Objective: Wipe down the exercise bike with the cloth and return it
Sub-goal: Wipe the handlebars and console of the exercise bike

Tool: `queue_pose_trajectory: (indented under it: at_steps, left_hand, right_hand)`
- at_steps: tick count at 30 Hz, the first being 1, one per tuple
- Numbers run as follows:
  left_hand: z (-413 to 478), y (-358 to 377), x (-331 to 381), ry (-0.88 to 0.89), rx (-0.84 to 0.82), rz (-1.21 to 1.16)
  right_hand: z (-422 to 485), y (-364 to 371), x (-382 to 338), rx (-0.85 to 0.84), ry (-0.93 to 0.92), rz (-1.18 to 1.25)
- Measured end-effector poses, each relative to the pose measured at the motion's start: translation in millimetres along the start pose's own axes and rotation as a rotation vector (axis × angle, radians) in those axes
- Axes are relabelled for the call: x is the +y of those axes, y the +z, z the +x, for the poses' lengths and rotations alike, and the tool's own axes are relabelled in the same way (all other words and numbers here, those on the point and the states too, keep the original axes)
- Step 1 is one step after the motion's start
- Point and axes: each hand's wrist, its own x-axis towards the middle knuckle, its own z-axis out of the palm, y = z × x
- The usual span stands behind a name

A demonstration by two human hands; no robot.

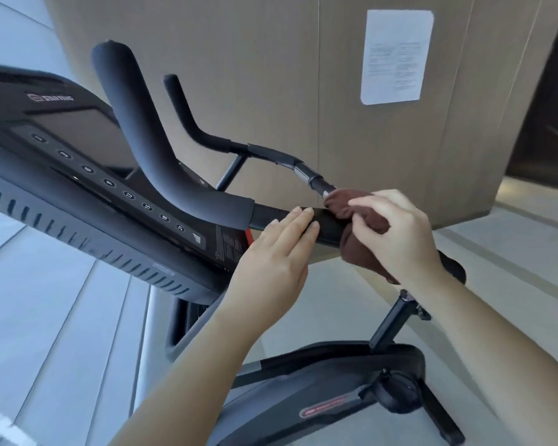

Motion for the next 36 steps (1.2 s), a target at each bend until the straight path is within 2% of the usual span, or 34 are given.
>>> queue_pose_trajectory:
  at_steps: [4,8,13,17,19,20,23,25,26,29,31,33,36]
  left_hand:
    - [-7,-18,-14,0.035,0.061,0.085]
    - [-6,-36,-35,-0.038,0.139,0.169]
    - [-10,-30,-45,-0.012,0.124,0.159]
    - [-14,-21,-48,-0.073,0.159,0.066]
    - [-14,-18,-50,-0.067,0.185,0.061]
    - [-14,-17,-50,-0.063,0.197,0.061]
    - [-15,-12,-47,-0.077,0.234,0.066]
    - [-16,-9,-45,-0.095,0.254,0.072]
    - [-15,-8,-44,-0.105,0.263,0.074]
    - [-15,-5,-42,-0.13,0.277,0.08]
    - [-16,-4,-40,-0.136,0.273,0.1]
    - [-16,-6,-37,-0.147,0.258,0.107]
    - [-15,-11,-33,-0.171,0.235,0.118]
  right_hand:
    - [12,-3,-11,-0.074,0.084,0.079]
    - [35,20,-54,-0.086,-0.036,0.183]
    - [46,50,-79,-0.358,-0.083,-0.066]
    - [21,39,-69,-0.229,-0.191,0.003]
    - [26,41,-71,-0.248,-0.163,-0.014]
    - [37,43,-73,-0.327,-0.11,-0.012]
    - [79,44,-82,-0.724,0.076,0.024]
    - [86,45,-80,-0.811,0.074,0.048]
    - [79,46,-77,-0.76,0.029,0.043]
    - [30,44,-68,-0.302,-0.251,-0.094]
    - [15,40,-61,-0.185,-0.357,-0.028]
    - [30,38,-58,-0.298,-0.277,0.107]
    - [73,37,-63,-0.71,-0.068,0.178]
